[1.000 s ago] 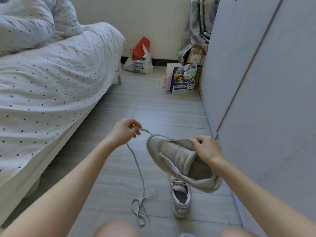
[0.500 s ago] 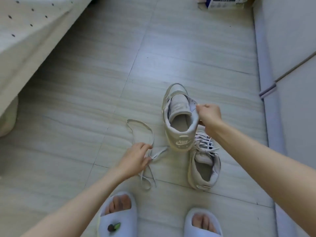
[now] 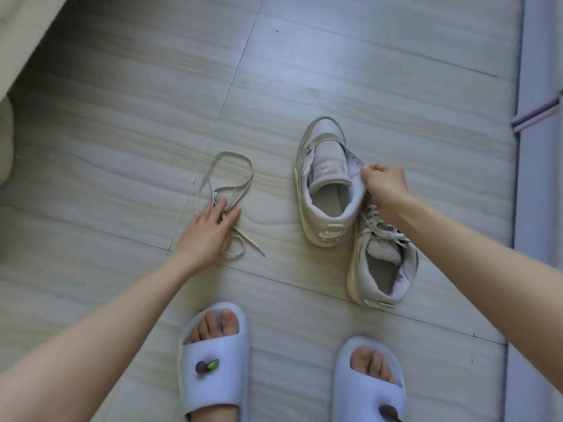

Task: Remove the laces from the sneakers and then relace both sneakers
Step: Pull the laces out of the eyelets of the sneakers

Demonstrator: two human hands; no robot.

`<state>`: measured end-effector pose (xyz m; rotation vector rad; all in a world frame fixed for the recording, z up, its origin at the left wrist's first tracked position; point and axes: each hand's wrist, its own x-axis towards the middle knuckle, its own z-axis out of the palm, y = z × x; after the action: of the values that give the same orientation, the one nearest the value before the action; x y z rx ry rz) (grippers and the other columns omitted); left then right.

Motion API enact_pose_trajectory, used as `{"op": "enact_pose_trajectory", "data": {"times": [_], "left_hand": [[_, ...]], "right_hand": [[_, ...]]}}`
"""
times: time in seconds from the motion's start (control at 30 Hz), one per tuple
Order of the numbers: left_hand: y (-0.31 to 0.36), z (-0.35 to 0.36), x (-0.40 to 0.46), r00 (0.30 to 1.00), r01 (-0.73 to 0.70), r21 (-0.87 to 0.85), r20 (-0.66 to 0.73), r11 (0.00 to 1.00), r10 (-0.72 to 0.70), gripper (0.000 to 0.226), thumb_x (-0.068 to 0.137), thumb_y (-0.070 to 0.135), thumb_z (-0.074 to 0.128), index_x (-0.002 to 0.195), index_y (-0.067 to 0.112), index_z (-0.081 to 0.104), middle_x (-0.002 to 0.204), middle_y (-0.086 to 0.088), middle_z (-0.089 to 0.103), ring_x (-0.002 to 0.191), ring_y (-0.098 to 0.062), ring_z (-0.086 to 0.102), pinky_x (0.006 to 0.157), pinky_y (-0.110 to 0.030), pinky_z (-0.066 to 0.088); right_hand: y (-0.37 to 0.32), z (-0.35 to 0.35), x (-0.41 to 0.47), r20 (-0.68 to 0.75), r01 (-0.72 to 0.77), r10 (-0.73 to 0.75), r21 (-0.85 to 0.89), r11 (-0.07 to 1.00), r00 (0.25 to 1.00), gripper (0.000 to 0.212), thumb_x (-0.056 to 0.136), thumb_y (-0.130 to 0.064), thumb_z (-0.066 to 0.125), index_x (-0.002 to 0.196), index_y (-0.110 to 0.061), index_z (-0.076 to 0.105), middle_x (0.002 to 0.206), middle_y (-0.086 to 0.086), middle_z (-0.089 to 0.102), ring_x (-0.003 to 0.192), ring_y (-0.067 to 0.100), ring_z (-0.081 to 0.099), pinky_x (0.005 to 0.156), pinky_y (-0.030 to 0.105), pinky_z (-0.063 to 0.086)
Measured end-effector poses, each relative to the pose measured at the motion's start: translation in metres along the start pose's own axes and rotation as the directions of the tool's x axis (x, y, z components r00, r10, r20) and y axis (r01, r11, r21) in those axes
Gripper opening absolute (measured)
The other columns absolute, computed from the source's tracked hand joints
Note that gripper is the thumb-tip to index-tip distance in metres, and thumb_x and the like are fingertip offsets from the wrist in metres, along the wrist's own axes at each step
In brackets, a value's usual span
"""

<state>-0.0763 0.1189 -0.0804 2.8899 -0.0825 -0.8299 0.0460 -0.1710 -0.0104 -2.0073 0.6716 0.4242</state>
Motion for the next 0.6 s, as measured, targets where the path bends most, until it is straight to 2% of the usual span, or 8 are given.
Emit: {"op": "enact_pose_trajectory", "data": {"times": [0.1, 0.13, 0.23, 0.3, 0.37, 0.43, 0.53, 0.6], "left_hand": [[0.008, -0.01, 0.01, 0.999, 0.038, -0.074, 0.04, 0.997, -0.036, 0.061, 0.095, 0.025, 0.042, 0.15, 0.026, 0.013, 0.158, -0.008, -0.001, 0.144, -0.034, 0.002, 0.116, -0.044, 0.013], [0.014, -0.013, 0.012, 0.997, 0.062, -0.107, 0.054, 0.992, -0.057, 0.06, 0.095, 0.024, 0.041, 0.149, 0.025, 0.015, 0.158, -0.009, 0.0, 0.144, -0.035, 0.002, 0.116, -0.045, 0.014], [0.034, -0.023, 0.01, 0.989, 0.135, -0.141, 0.079, 0.981, -0.125, 0.052, 0.095, 0.023, 0.04, 0.145, 0.023, 0.027, 0.158, -0.009, 0.003, 0.143, -0.034, 0.004, 0.113, -0.052, 0.015], [0.05, -0.032, 0.0, 0.986, 0.162, -0.164, -0.004, 0.973, -0.165, 0.045, 0.094, 0.022, 0.041, 0.139, 0.022, 0.037, 0.157, -0.01, 0.006, 0.144, -0.033, 0.004, 0.112, -0.056, 0.013], [0.069, -0.038, -0.014, 0.971, 0.068, -0.226, -0.207, 0.972, -0.116, 0.04, 0.093, 0.017, 0.044, 0.133, 0.015, 0.045, 0.154, -0.014, 0.018, 0.143, -0.033, 0.01, 0.112, -0.054, 0.016], [0.093, -0.043, -0.029, 0.927, -0.119, -0.264, -0.375, 0.957, 0.011, 0.038, 0.091, 0.009, 0.049, 0.129, 0.002, 0.049, 0.147, -0.02, 0.032, 0.14, -0.035, 0.023, 0.111, -0.05, 0.024], [0.118, -0.05, -0.04, 0.905, -0.218, -0.243, -0.412, 0.945, 0.103, 0.045, 0.09, 0.01, 0.056, 0.13, -0.008, 0.045, 0.141, -0.023, 0.04, 0.135, -0.036, 0.033, 0.11, -0.048, 0.03], [0.124, -0.058, -0.041, 0.873, -0.255, -0.165, -0.463, 0.953, 0.153, 0.047, 0.086, 0.011, 0.063, 0.127, -0.006, 0.049, 0.134, -0.025, 0.047, 0.128, -0.04, 0.042, 0.103, -0.053, 0.038]], "right_hand": [[0.002, 0.004, -0.015, 0.159, -0.003, 0.011, -0.05, 0.999, 0.987, 0.021, 0.093, -0.011, 0.048, 0.073, -0.01, 0.052, 0.07, 0.01, 0.05, 0.058, 0.02, 0.048, 0.043, 0.023, 0.041], [0.002, 0.003, -0.021, 0.229, 0.018, 0.0, -0.076, 0.997, 0.973, 0.02, 0.092, -0.009, 0.049, 0.073, -0.009, 0.053, 0.069, 0.01, 0.049, 0.058, 0.019, 0.049, 0.043, 0.022, 0.044], [0.001, -0.011, -0.033, 0.317, 0.109, -0.059, -0.142, 0.984, 0.947, 0.012, 0.093, -0.011, 0.051, 0.087, -0.008, 0.061, 0.087, 0.013, 0.064, 0.077, 0.022, 0.065, 0.072, 0.035, 0.058], [0.003, -0.031, -0.039, 0.229, 0.224, -0.17, -0.238, 0.945, 0.959, 0.013, 0.092, -0.015, 0.052, 0.094, -0.009, 0.064, 0.095, 0.011, 0.067, 0.087, 0.024, 0.066, 0.083, 0.043, 0.054], [0.011, -0.057, -0.048, 0.09, 0.324, -0.313, -0.35, 0.879, 0.946, 0.014, 0.091, -0.017, 0.054, 0.098, -0.011, 0.065, 0.093, 0.004, 0.066, 0.087, 0.021, 0.061, 0.081, 0.032, 0.047], [0.031, -0.079, -0.063, -0.05, 0.335, -0.383, -0.392, 0.857, 0.922, 0.017, 0.092, -0.02, 0.055, 0.104, -0.011, 0.063, 0.094, -0.002, 0.061, 0.086, 0.014, 0.054, 0.076, 0.021, 0.036], [0.074, -0.094, -0.083, -0.165, 0.198, -0.256, -0.305, 0.932, 0.952, 0.034, 0.09, -0.03, 0.059, 0.118, -0.011, 0.054, 0.109, 0.003, 0.058, 0.095, 0.016, 0.054, 0.084, 0.029, 0.04], [0.099, -0.088, -0.09, -0.119, 0.07, -0.104, -0.26, 0.963, 0.987, 0.049, 0.089, -0.037, 0.059, 0.128, -0.01, 0.048, 0.122, 0.007, 0.055, 0.104, 0.018, 0.053, 0.092, 0.034, 0.042]]}}
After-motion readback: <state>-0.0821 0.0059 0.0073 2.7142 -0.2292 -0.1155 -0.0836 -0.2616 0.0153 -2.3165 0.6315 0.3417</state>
